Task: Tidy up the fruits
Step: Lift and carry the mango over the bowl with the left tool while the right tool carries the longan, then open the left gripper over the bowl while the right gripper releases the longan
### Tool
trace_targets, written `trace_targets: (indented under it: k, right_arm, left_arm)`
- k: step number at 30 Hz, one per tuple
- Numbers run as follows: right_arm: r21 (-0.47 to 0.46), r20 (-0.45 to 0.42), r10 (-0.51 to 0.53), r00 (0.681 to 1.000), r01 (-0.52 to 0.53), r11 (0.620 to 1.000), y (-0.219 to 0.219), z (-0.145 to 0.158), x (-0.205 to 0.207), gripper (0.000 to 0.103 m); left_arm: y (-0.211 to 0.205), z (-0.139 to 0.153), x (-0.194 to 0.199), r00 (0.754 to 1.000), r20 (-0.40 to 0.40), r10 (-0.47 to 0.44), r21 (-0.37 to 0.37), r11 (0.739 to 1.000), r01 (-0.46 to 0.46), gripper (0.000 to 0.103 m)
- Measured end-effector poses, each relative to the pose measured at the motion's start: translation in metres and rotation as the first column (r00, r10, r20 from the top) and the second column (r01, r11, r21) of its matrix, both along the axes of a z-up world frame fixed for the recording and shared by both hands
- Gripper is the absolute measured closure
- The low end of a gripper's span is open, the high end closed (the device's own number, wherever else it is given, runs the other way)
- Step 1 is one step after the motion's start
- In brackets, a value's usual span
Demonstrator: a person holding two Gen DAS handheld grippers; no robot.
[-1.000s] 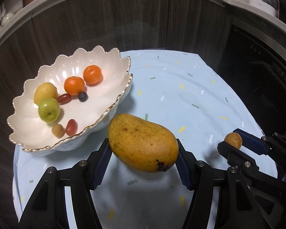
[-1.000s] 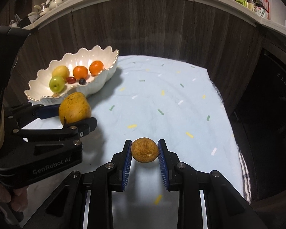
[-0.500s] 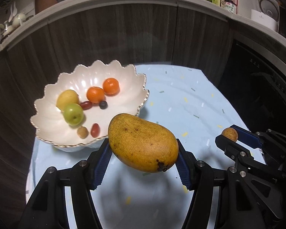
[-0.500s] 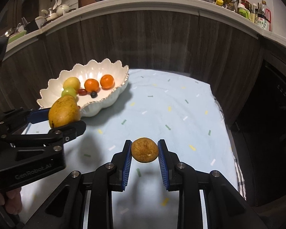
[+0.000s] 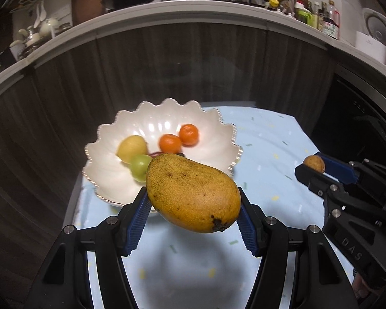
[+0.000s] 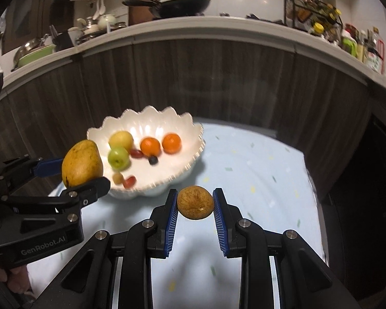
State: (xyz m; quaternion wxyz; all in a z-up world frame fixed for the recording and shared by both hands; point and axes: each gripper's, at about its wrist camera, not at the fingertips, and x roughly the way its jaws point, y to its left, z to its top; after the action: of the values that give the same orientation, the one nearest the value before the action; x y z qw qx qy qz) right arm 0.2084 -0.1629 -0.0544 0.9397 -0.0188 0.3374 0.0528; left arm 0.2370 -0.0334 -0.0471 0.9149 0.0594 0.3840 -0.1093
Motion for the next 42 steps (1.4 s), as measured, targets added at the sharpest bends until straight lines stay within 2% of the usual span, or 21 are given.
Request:
trace_targets:
  k: [16,35,42]
  right_arm:
    - [0.006,0.005,0.073,0.997,-0.073,0.997,0.031,0.011,0.047,0.075]
    - [-0.013,-0.04,0.123,0.992,-0.124,0.992,0.054,-0.011,0.108,0.075]
    - [-0.007,-0.087,0.124,0.988,-0.125,0.992,0.055,-0.026,0.121,0.075]
  left_arm:
    - [0.038,0.018,0.035,0.995,0.047,0.09,0.002,0.996,-0.09,0.041]
    - [0.063,-0.011,0.086,0.989,-0.007,0.149,0.006,0.989,-0.148,0.041]
    - [0.064,-0.024,0.095,0.988,-0.031,0.148,0.007,0.989,-0.148,0.041]
